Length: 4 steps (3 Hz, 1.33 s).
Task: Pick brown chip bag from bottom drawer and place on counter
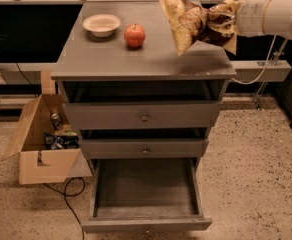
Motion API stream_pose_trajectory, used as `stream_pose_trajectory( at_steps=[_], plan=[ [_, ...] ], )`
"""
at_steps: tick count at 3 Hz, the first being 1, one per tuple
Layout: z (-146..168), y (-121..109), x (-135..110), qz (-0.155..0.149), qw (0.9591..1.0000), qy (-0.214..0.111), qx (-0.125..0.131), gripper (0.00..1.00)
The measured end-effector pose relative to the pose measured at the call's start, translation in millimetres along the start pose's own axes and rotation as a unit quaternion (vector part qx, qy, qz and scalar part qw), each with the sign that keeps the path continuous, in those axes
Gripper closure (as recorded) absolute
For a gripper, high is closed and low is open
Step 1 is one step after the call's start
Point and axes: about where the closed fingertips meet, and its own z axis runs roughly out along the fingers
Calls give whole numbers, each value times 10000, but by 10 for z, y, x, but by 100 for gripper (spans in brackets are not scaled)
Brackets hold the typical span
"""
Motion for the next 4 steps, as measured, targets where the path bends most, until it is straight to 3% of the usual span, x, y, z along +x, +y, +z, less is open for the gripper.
stream_pose_trajectory(
  at_steps=[1,2,4],
  plan=[
    [307,66,70,185,9996,49,-207,83],
    [539,159,81,362,9985,9,-413,59],
    [748,243,51,523,9968,-103,-595,13]
  ],
)
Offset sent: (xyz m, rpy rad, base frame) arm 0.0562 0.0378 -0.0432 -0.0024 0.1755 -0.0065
